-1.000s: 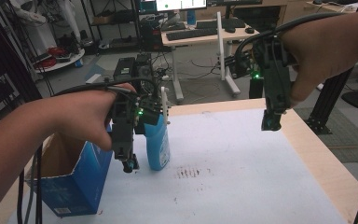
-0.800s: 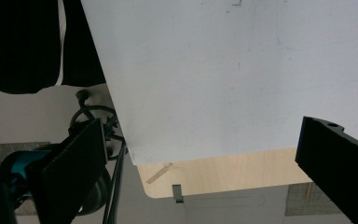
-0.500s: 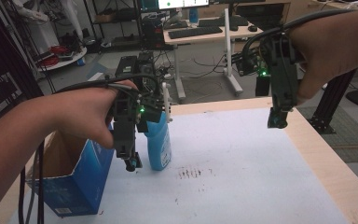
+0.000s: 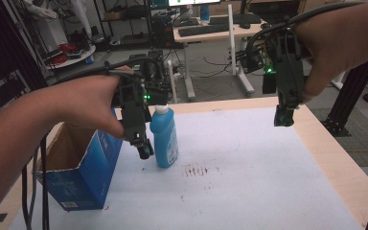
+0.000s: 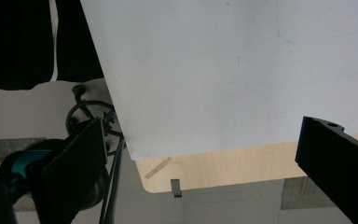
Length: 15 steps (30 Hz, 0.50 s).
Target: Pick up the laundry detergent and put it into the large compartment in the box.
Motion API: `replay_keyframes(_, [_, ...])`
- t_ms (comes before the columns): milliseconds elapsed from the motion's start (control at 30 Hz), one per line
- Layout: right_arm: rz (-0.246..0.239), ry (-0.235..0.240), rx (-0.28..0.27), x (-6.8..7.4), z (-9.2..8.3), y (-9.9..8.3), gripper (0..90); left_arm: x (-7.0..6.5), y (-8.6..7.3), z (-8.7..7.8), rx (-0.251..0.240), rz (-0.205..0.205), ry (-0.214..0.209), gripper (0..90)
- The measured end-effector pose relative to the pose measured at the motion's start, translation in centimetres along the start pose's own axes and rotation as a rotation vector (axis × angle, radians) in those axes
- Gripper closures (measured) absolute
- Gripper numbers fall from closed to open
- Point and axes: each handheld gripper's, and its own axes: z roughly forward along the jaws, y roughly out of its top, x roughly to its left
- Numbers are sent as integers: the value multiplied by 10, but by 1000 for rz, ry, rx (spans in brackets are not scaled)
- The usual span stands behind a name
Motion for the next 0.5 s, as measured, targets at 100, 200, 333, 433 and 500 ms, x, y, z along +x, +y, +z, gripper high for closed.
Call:
replay_keyframes(100, [5, -4, -2, 1, -1, 1, 10, 5, -2, -2, -6, -107, -21, 21])
replay_keyframes(200, [10, 0, -2, 2, -1, 0, 10, 8, -3, 0, 5, -199, -45, 21])
replay_keyframes(333, [18, -3, 9, 2, 0, 0, 10, 13, -5, 2, -9, -297, -61, 21])
replay_keyframes(433, [20, -3, 8, 2, 0, 0, 10, 14, -6, 2, -19, -329, -66, 21])
replay_keyframes(500, [20, -3, 10, 2, 0, 0, 10, 21, -8, 2, -66, -465, -86, 21])
